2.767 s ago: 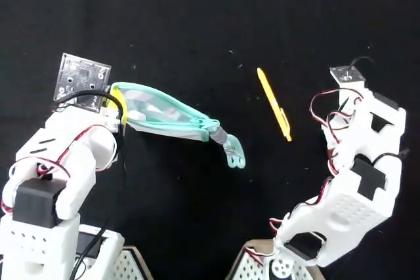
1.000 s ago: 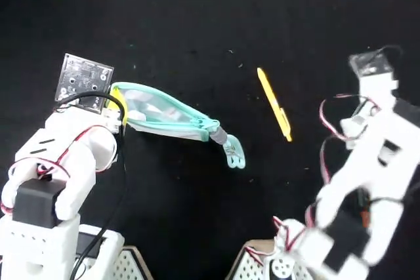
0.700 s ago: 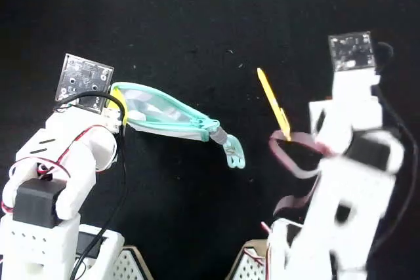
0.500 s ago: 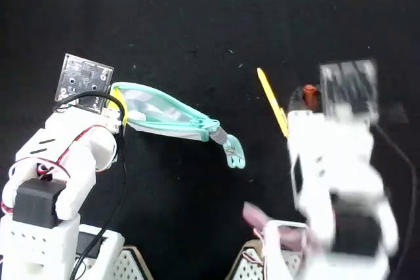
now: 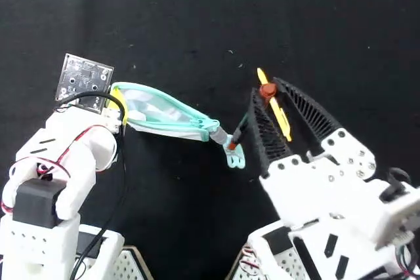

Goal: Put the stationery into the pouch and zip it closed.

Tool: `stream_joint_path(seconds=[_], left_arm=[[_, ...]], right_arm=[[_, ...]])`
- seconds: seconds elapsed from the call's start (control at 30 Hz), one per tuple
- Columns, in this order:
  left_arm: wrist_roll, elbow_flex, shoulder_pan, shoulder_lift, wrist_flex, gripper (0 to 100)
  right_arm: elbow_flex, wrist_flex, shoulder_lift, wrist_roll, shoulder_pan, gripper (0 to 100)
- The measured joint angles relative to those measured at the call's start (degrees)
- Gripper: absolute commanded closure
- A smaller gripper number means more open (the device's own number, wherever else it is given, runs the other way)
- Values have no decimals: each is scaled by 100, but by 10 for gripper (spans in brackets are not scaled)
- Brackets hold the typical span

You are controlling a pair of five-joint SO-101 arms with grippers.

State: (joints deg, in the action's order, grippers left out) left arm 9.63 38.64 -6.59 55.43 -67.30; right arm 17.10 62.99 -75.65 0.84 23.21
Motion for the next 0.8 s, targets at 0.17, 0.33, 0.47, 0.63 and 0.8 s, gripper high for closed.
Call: stream_joint_path(seconds=[0.17,0.33,0.47,0.63,0.8], left_arm=[[0,35,0,0,105,970],[0,88,0,0,211,970],[0,88,0,0,211,970],[0,88,-273,0,211,970],[-202,246,-844,0,334,970]], right_arm=[[0,-44,-9,202,167,986],[0,-501,-9,281,185,986],[-9,-738,-9,281,185,986],[-9,-870,-9,299,325,986],[70,-1310,-18,571,1266,986]])
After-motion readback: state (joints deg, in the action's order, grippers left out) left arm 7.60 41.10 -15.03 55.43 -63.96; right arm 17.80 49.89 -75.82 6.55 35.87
